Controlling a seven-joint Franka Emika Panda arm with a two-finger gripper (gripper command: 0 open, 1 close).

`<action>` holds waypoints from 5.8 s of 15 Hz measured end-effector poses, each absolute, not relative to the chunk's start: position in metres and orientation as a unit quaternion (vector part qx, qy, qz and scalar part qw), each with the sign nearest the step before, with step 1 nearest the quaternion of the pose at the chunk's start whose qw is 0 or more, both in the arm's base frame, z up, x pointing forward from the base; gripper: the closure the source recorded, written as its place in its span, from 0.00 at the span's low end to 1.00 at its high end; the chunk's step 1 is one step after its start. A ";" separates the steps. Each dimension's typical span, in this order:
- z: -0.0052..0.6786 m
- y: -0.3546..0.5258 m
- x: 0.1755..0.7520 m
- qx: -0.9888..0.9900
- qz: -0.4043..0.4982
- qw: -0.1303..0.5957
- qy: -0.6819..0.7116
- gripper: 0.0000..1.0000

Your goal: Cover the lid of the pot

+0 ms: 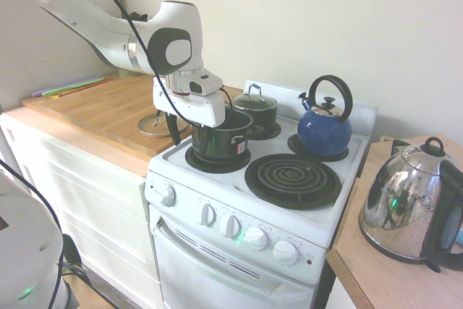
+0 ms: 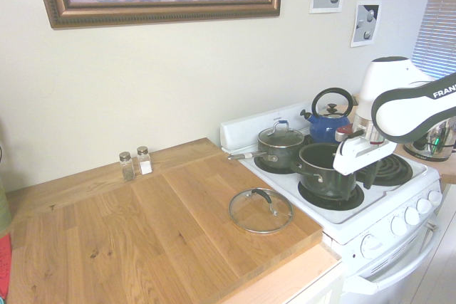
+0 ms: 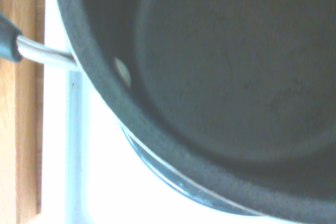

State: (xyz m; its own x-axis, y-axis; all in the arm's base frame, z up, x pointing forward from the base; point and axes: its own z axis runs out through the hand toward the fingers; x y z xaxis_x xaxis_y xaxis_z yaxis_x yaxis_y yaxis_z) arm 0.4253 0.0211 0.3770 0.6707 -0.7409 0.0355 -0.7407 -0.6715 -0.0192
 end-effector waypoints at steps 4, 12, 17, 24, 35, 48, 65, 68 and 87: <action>0.386 0.036 0.416 -0.912 -0.031 0.002 0.409 0.00; 0.409 0.165 0.343 -0.913 -0.065 -0.023 0.403 0.00; 0.402 0.243 0.402 -0.921 -0.055 -0.032 0.383 0.00; 0.400 0.259 0.501 -0.918 -0.044 -0.022 0.394 0.00; 0.385 0.253 0.547 -0.932 -0.060 -0.022 0.358 1.00; 0.375 0.254 0.546 -0.938 -0.047 -0.037 0.342 1.00; 0.470 0.260 0.530 -0.933 -0.081 -0.006 0.349 1.00; 0.525 0.252 0.526 -0.926 -0.093 0.013 0.366 1.00; 0.507 0.016 0.540 -0.843 -0.054 -0.037 0.534 1.00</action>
